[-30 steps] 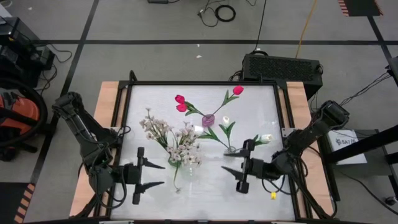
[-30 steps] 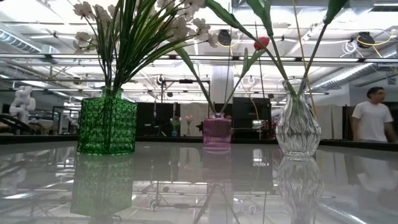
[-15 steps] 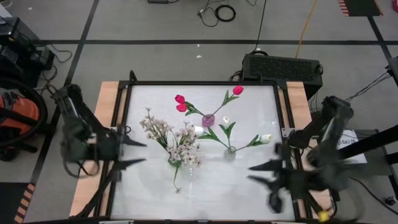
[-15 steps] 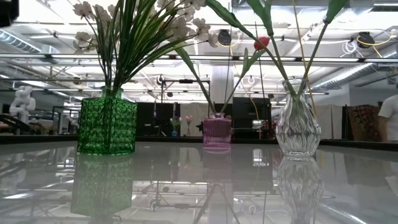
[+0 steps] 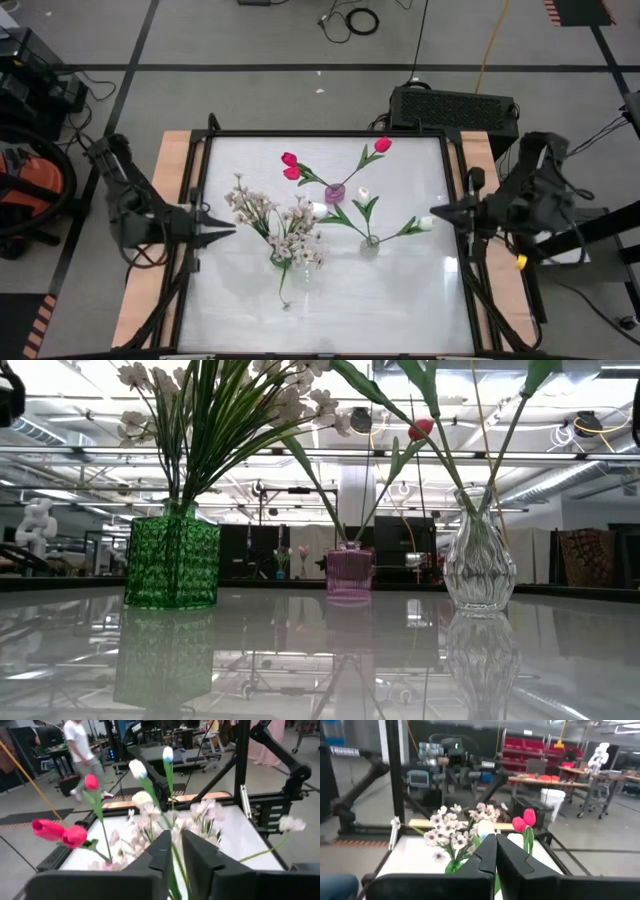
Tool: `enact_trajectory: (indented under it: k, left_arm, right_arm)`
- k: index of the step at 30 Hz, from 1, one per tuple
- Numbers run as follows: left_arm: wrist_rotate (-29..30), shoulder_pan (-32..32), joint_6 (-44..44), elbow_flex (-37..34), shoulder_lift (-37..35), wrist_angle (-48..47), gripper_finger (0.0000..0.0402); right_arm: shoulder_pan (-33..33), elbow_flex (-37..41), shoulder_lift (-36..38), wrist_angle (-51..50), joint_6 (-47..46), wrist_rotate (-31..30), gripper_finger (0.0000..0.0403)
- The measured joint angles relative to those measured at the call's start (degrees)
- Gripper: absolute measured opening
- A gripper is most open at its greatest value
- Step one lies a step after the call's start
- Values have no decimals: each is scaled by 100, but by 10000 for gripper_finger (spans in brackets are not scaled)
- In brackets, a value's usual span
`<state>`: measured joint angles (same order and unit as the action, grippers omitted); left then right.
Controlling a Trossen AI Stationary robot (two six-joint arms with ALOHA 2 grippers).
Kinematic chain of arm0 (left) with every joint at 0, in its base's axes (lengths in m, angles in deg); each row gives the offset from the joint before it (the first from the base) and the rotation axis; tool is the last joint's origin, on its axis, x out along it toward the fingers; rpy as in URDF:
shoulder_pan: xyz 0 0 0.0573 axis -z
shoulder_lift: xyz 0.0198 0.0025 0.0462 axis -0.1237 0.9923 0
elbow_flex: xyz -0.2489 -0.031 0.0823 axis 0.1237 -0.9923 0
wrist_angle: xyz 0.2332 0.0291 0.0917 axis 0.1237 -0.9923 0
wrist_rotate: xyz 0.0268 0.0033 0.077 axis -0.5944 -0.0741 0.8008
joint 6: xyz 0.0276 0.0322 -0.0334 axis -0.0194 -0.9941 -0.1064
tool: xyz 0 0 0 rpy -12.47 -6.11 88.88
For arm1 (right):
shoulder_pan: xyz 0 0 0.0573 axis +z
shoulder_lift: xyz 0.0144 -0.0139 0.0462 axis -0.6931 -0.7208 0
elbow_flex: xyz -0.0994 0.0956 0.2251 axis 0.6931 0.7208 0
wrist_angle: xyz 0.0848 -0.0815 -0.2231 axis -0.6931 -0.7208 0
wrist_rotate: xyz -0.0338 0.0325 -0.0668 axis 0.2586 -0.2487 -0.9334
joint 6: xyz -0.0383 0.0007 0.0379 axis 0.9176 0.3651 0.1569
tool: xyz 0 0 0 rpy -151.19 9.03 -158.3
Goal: Sort flowers into vase by color
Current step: Return to Home Position
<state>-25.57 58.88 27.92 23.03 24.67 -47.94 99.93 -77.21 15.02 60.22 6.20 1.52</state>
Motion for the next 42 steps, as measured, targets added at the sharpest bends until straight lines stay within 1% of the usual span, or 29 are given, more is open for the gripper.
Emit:
enact_trajectory:
  k: [5, 7, 9, 11, 13, 16, 18, 20, 22, 26, 29, 33, 39, 42]
  left_arm:
    - [0, -70, -35, -567, -232, 386, 11]
    - [-2, -107, -35, -716, -353, 488, 5]
    - [-1, -123, -33, -814, -489, 488, 8]
    - [-2, -123, -42, -868, -606, 471, 11]
    - [-88, -123, -106, -896, -709, 456, 12]
    - [-285, -123, -299, -896, -797, 471, 9]
    - [-353, -123, -312, -896, -833, 453, 7]
    - [-404, -123, -339, -944, -856, 442, 7]
    - [-431, -121, -431, -1182, -916, 505, 7]
    - [-472, -118, -521, -1829, -1117, 1088, 6]
    - [-466, -118, -640, -2191, -1324, 1552, 6]
    - [-438, -118, -643, -2515, -1576, 1744, 6]
    - [-367, -118, -591, -2798, -1830, 1743, 6]
    - [-251, -118, -446, -2993, -1968, 1738, 6]
  right_arm:
    - [-352, 1614, 975, 1850, 853, 329, 1]
    - [-536, 2166, 1331, 2480, 1122, 538, 1]
    - [-742, 2605, 1680, 3156, 1311, 719, 1]
    - [-971, 3011, 1923, 3669, 1421, 698, 1]
    - [-1196, 3406, 2095, 3766, 1390, 745, 0]
    - [-1526, 3825, 2330, 3872, 1093, 900, 0]
    - [-1771, 4055, 2386, 4021, 813, 1228, 0]
    - [-1991, 4325, 2347, 4073, 572, 1679, 0]
    - [-2193, 4551, 2272, 4217, 363, 2010, 0]
    - [-2537, 4962, 2134, 4242, -49, 2282, 0]
    - [-2746, 5249, 2087, 4407, -209, 2809, 0]
    - [-2931, 5489, 2100, 4549, -223, 3170, 0]
    - [-3214, 5902, 2098, 4674, -324, 3612, 0]
    - [-3293, 5895, 2093, 4420, -525, 3729, 0]
